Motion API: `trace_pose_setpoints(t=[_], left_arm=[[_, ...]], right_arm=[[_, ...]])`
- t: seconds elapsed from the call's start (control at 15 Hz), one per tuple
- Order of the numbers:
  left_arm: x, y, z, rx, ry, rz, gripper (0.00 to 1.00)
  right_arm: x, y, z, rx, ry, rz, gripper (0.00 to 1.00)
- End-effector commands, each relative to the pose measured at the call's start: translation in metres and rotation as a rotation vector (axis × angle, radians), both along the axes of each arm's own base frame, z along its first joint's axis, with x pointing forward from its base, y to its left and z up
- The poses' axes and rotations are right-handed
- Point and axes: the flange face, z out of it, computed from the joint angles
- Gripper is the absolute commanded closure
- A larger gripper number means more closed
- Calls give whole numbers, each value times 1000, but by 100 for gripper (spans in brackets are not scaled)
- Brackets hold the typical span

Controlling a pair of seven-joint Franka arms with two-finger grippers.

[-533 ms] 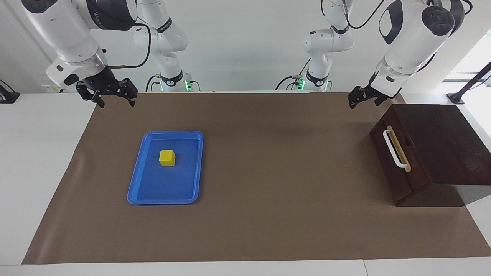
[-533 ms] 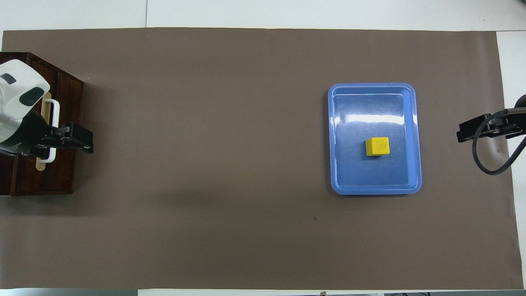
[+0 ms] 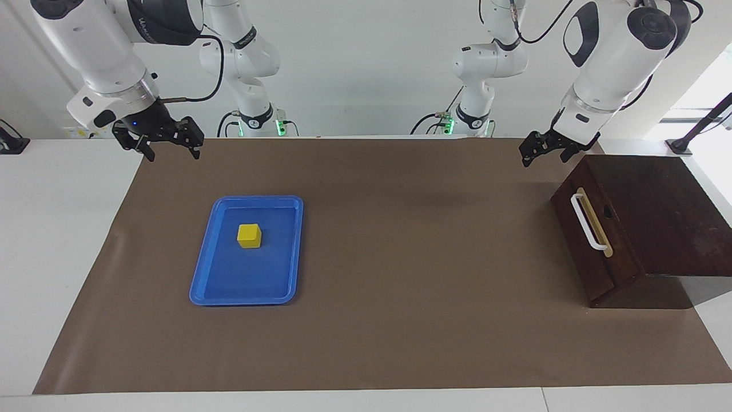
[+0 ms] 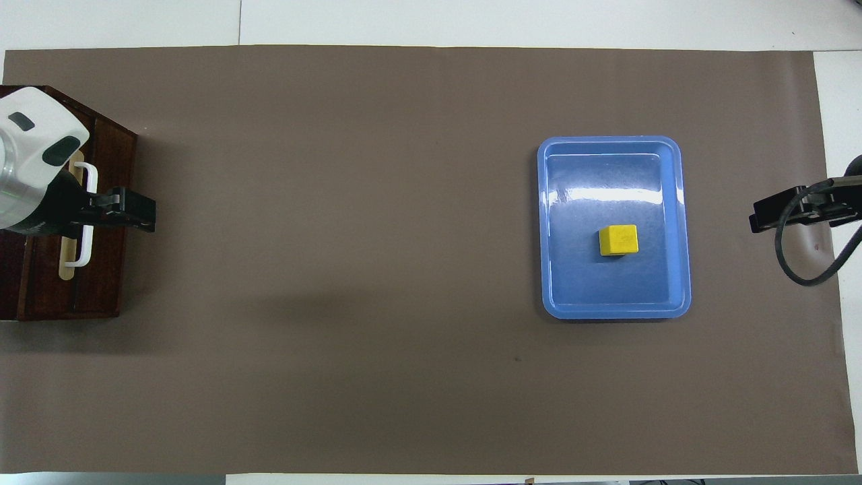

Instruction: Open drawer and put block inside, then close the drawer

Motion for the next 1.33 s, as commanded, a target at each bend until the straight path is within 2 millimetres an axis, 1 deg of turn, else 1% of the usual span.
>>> trace_pose_setpoints(t=[0.0,0.13,0.33,0.4,0.47,0.53,0.6,0.67,0.73,0.87,0.93,1.0,1.07,1.13,1.27], left_arm=[[-2,-6,-37,109,-61,-91,0],[6,-6,-66,179,-91,-145,0],[21,1,-108,250,-118,-213,0],[25,5,-119,260,-136,-232,0],[29,17,-134,261,-140,-238,0],[33,24,-139,259,-149,-241,0],[35,35,-140,257,-155,-240,0],[38,45,-142,256,-153,-253,0],[39,47,-141,256,-156,-265,0],[39,58,-144,254,-157,-252,0],[39,59,-148,252,-157,-257,0],[40,65,-149,249,-171,-268,0],[42,71,-155,246,-166,-276,0],[42,72,-156,245,-165,-277,0],[37,73,-167,240,-158,-282,0]], right_arm=[[-2,-2,2,-13,-17,-20,0],[-2,-2,3,-7,-19,-25,0],[-2,-3,3,-4,-16,-28,0],[-3,-3,3,-6,-16,-33,0],[-3,-2,2,-7,-13,-46,0],[-3,1,2,-9,-12,-62,0],[-4,2,0,-13,-9,-104,0],[-5,6,-5,-21,0,-176,0],[-9,8,-6,-23,5,-249,0],[-14,14,-21,28,29,-402,0],[-15,16,-30,31,41,-468,0],[-16,18,-43,38,66,-566,0],[-14,20,-60,67,100,-688,0],[-12,20,-77,89,125,-797,0],[-8,21,-114,133,187,-1009,0]])
